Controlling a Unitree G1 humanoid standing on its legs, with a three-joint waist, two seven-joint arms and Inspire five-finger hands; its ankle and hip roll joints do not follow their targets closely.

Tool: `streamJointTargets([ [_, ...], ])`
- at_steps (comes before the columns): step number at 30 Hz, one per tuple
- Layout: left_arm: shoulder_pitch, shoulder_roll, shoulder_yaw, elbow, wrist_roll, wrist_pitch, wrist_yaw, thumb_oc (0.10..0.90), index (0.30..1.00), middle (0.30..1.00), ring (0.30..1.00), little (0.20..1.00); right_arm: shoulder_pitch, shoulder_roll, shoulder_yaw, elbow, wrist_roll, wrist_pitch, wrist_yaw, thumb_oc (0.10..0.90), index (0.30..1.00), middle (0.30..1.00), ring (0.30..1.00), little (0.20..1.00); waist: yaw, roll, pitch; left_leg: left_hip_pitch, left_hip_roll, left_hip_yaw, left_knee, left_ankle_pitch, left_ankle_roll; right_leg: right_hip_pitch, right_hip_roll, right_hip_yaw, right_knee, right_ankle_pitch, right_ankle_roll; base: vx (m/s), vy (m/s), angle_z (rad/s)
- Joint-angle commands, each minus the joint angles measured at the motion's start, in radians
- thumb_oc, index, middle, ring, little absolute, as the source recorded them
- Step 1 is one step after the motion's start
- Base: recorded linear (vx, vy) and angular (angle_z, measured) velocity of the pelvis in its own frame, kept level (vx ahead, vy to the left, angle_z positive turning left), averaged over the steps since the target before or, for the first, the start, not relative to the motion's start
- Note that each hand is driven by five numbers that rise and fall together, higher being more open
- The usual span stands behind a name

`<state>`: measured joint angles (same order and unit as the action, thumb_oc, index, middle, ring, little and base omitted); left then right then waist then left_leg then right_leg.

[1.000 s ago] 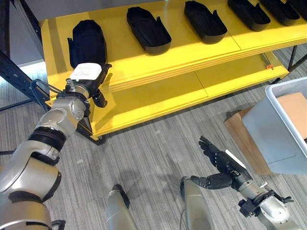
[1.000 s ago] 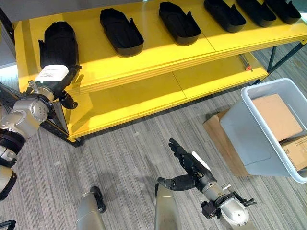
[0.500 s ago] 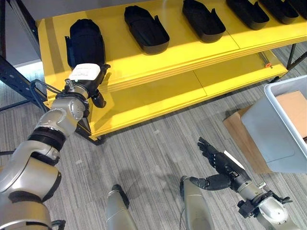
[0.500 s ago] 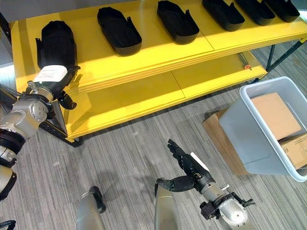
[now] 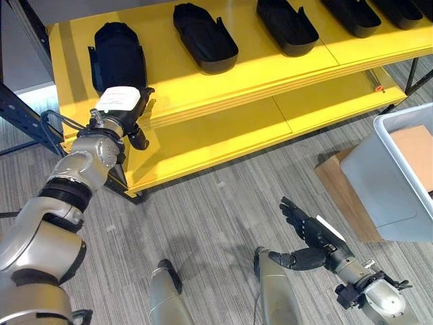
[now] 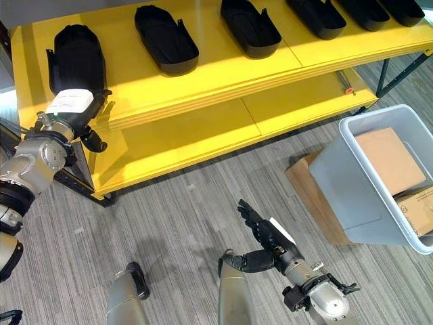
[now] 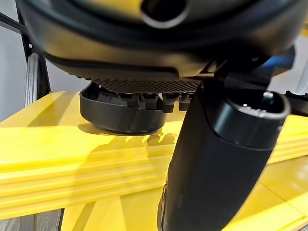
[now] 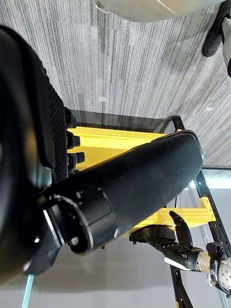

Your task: Move parts from the plastic box to the shelf.

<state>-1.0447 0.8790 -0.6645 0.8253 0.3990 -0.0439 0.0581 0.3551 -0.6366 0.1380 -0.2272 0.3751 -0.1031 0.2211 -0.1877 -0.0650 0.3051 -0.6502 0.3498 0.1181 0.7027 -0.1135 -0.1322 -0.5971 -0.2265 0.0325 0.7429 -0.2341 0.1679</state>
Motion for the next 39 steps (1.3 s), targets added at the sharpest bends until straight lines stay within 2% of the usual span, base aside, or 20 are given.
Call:
streamJointTargets([
  [1,-0.135,0.052,0.034,0.008,-0.004,-0.007,0.088,0.900,1.000,1.000,1.000,1.000,-0.008,-0.039,-0.042,-0.047,0.059,-0.084,0.003,0.900,1.000,1.000,1.000,1.000,-0.003,0.029,-0.049,-0.007,0.001,-0.074,-0.081,0.048,-0.005,0.039,-0.016,-0.023,-0.004,-0.021,-0.037,0.02,0.012,-0.04],
  [39,-0.220,0.084,0.009,-0.060,-0.001,-0.019,0.156,0.900,1.000,1.000,1.000,1.000,-0.002,-0.059,-0.040,-0.030,0.063,-0.099,-0.004,0.900,1.000,1.000,1.000,1.000,-0.004,0.034,-0.062,-0.009,-0.001,-0.074,-0.072,0.038,-0.004,0.032,-0.017,-0.018,0.004,-0.023,-0.035,0.00,0.000,0.00],
])
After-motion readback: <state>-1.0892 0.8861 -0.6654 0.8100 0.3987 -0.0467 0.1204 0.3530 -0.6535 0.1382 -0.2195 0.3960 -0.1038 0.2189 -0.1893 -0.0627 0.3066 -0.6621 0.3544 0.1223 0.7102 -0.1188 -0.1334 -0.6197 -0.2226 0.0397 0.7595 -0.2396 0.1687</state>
